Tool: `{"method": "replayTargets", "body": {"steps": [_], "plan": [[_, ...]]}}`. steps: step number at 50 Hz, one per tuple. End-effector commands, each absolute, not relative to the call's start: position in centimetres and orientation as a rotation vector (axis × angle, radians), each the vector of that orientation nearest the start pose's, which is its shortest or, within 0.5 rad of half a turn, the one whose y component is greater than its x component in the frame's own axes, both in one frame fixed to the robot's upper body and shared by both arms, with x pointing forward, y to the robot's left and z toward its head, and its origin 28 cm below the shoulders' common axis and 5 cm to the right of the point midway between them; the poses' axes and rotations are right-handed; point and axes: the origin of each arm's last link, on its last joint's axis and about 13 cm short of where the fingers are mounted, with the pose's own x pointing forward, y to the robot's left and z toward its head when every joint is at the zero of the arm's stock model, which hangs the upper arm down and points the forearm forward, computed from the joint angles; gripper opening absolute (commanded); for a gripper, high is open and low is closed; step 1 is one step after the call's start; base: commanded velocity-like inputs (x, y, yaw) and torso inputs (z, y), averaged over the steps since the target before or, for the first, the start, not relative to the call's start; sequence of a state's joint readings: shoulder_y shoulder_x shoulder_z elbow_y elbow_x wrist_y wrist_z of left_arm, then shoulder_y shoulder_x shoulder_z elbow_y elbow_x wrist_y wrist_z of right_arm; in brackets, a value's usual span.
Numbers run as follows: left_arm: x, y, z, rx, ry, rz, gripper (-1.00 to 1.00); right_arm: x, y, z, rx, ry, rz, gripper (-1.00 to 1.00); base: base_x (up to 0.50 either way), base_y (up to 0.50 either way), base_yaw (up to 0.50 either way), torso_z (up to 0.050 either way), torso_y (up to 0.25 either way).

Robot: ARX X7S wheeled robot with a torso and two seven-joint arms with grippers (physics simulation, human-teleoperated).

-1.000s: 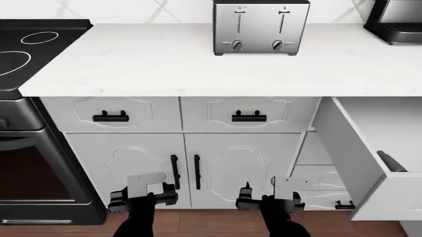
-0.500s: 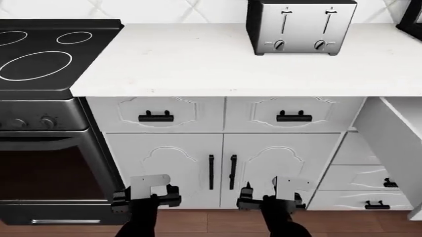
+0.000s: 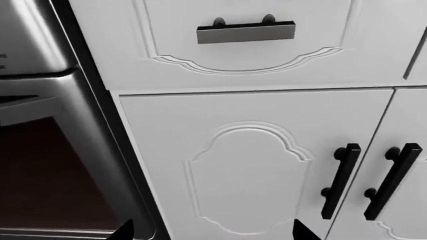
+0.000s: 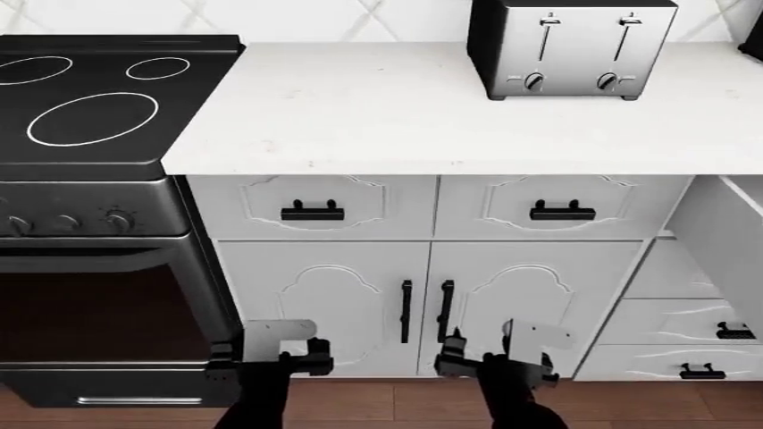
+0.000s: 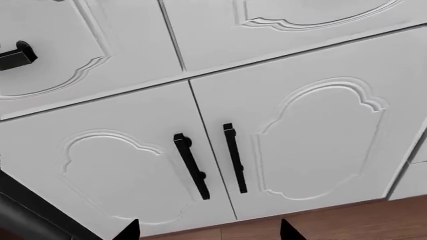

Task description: Pick and place the shaker into the drawer. Then close the cabinet.

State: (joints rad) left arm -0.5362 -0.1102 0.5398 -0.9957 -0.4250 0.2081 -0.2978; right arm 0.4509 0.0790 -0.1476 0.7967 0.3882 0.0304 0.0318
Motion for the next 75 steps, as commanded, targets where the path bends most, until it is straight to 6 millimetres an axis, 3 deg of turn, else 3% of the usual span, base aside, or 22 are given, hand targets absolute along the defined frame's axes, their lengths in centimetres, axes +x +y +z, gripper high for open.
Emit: {"method": "replayTargets", "body": {"steps": [1,6,9,11,15,20,24,32,37,43,51,75], "plan": [[28.5,19.6,-4.3,0.111,0.286,0.049,1.0,28.3,-10.4,-3.4,0.244,0.391,-0.047,1.0,0.0,0.0,0.0,0.0,0.0],[28.4,19.6,-4.0,0.097,0.249,0.045,1.0,28.4,-10.6,-3.4,0.23,0.387,-0.087,1.0,0.0,0.0,0.0,0.0,0.0],[28.3,20.1,-2.5,0.021,0.2,0.031,1.0,27.8,-11.5,-1.8,0.191,0.315,-0.091,1.0,0.0,0.0,0.0,0.0,0.0],[27.9,21.0,-0.1,-0.007,0.119,-0.017,1.0,26.9,-13.6,1.1,0.137,0.25,-0.087,1.0,0.0,0.0,0.0,0.0,0.0],[28.0,23.6,6.7,-0.039,-0.039,-0.057,1.0,25.1,-17.2,10.5,0.012,0.052,-0.074,1.0,0.0,0.0,0.0,0.0,0.0],[28.7,27.0,17.4,0.023,-0.288,-0.027,1.0,22.1,-20.6,22.2,-0.106,-0.131,-0.106,1.0,0.0,0.0,0.0,0.002,0.0],[28.4,28.4,23.3,0.117,-0.417,-0.036,1.0,20.5,-22.0,28.4,-0.176,-0.214,-0.138,1.0,0.0,0.0,0.0,0.0,0.0],[25.9,30.8,29.3,0.154,-0.509,-0.094,1.0,18.9,-23.8,36.2,-0.323,-0.298,-0.171,1.0,0.0,0.0,0.0,0.0,0.0],[23.9,32.5,33.1,0.197,-0.58,-0.061,1.0,17.4,-23.7,41.6,-0.417,-0.398,-0.156,1.0,0.0,0.0,0.0,0.0,0.0],[22.6,33.3,35.1,0.214,-0.617,-0.027,1.0,16.1,-23.2,46.7,-0.483,-0.479,-0.152,1.0,0.0,0.0,0.0,0.0,0.0],[22.0,33.8,35.3,0.203,-0.627,0.002,1.0,14.9,-22.8,49.8,-0.515,-0.54,-0.158,1.0,0.2,-0.04,0.0,0.0,0.0],[22.3,32.6,33.5,0.184,-0.599,-0.051,1.0,14.9,-21.7,50.6,-0.572,-0.553,-0.174,1.0,0.5,-0.03,0.0,0.0,0.0]]}}
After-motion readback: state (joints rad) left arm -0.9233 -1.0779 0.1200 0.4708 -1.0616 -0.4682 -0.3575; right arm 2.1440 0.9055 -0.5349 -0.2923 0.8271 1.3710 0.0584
